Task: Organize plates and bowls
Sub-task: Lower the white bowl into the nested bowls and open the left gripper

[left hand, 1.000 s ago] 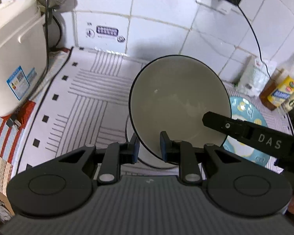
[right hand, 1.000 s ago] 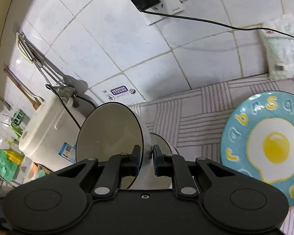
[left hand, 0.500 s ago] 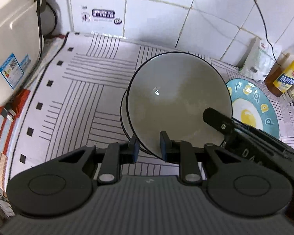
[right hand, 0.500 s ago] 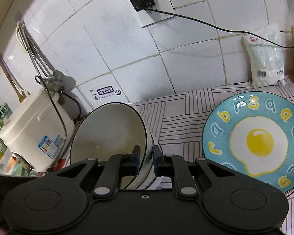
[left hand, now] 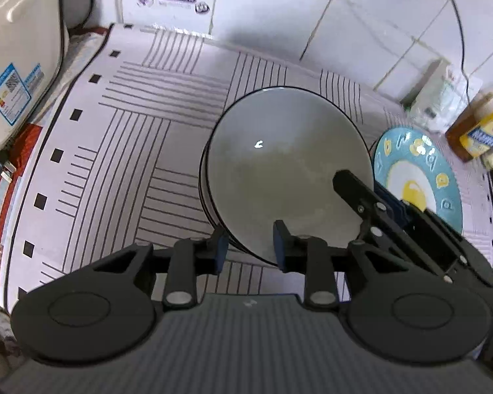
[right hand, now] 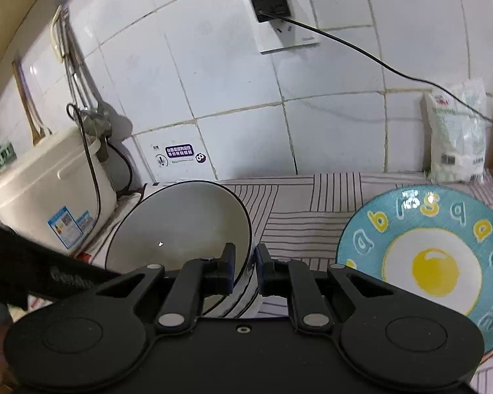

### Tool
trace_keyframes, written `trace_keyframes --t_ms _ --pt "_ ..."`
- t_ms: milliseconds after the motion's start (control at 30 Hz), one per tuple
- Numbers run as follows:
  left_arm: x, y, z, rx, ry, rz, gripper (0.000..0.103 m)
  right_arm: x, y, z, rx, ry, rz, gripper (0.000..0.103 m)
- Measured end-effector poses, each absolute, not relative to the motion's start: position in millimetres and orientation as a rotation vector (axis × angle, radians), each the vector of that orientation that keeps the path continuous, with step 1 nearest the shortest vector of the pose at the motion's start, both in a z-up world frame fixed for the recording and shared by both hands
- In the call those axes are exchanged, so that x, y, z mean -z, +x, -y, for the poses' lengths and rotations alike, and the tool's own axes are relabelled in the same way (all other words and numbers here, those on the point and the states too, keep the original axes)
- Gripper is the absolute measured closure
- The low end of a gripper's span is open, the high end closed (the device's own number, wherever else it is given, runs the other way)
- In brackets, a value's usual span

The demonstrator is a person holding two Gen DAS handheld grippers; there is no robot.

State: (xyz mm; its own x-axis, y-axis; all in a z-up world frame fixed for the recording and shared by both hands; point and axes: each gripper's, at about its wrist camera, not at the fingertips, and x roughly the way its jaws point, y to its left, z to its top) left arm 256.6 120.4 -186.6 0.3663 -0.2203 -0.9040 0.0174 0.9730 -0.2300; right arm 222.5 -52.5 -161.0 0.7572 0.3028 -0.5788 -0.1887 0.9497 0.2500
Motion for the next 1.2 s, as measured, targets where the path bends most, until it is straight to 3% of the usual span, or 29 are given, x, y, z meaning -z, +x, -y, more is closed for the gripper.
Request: trace_keyframes --t_ms 167,400,633,800,867,1033,1100,1167,1200 --pt "185.4 272.1 -126.5 0.129 -0.175 -1.248 0.074 162.6 225.8 44.5 -0.278 0.101 -0.647 0.092" --pt "183.7 261.5 -125.3 0.139 -0.168 -1.199 0.072 162.3 224.1 45.8 -0.278 0.079 -0.656 0.093" --pt "169.1 239.4 -133.4 0.147 -0.187 -1.096 0.062 149.2 197.6 48.7 -0.298 0.040 -0.651 0.078" --pt "158.1 218.2 -142.5 0.184 -0.224 -1.030 0.062 146.4 173.7 50.8 -0.308 0.037 -0.665 0.074" --pt "157.4 213.2 -145.5 0.209 -0.245 -1.008 0.062 147.0 164.3 48.2 -0.318 0.016 -0.664 0.066" --pt "157.6 201.8 -152.0 0.230 -0.296 -0.974 0.062 145.0 152.5 35.4 -0.326 -0.040 -0.650 0.065" --pt "157.7 195.7 -153.6 0.247 -0.297 -0.952 0.062 142.2 148.6 31.4 -0.325 -0.047 -0.641 0.059" --pt "158.4 190.2 -153.6 0.265 -0.283 -0.933 0.062 138.7 142.2 29.8 -0.336 -0.031 -0.615 0.043" --pt "158.7 187.5 -154.1 0.274 -0.279 -0.922 0.062 137.4 139.3 29.1 -0.351 -0.021 -0.608 0.040"
